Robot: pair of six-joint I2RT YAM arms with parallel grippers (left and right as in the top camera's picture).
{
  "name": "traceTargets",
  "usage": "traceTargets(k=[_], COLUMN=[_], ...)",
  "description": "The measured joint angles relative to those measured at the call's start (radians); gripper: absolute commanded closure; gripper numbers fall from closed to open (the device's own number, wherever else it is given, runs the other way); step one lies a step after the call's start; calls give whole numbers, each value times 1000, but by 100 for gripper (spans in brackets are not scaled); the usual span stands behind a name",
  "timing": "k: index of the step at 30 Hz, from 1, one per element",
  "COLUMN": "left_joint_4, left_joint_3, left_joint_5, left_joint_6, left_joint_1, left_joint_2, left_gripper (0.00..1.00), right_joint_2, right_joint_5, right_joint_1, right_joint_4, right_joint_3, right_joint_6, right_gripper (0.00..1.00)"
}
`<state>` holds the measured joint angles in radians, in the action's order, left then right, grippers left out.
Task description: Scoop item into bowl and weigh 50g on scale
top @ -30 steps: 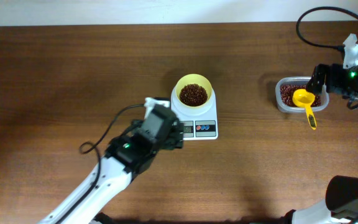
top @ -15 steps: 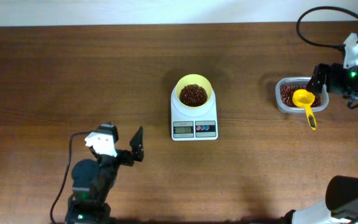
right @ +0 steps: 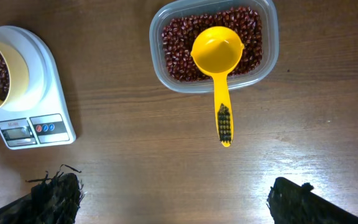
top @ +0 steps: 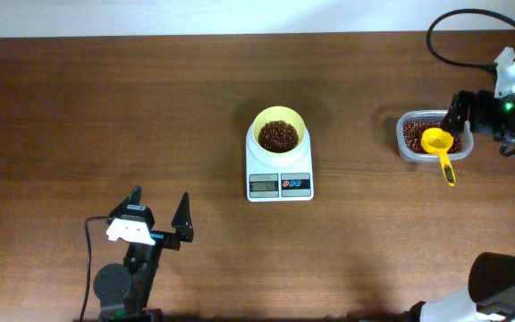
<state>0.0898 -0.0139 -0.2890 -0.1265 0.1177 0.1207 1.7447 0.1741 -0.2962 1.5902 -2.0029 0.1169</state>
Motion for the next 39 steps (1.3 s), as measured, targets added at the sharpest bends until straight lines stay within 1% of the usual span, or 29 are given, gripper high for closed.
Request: traceTargets(k=[2, 3, 5, 20, 34, 37, 39], left_joint_4=[-114, -140, -140, -142, -142, -143, -152], left_joint_3=[2, 3, 3, 3, 3, 3, 3], left_joint_5=[0, 0, -1, -11, -9, 26, 105], left_joint_6=[11, 23, 53, 170, 180, 187, 191], left_joint_1=[9, 14, 17, 16, 16, 7, -52], left_joint_2=[-55, -82, -106, -106, -106, -106, -106], left_gripper=[1, 1, 1, 1, 1, 1, 1], right_joint_2=[0, 0, 0, 0, 0, 0, 0], right_joint_5=[0, 0, 0, 0, 0, 0, 0], right_joint_1=[0, 0, 0, 0, 0, 0, 0], right_joint_4=[0, 0, 0, 0, 0, 0, 0], right_joint_3=[0, 0, 0, 0, 0, 0, 0], right_joint_6=[0, 0, 0, -1, 0, 0, 0], right_gripper=[1, 1, 1, 1, 1, 1, 1])
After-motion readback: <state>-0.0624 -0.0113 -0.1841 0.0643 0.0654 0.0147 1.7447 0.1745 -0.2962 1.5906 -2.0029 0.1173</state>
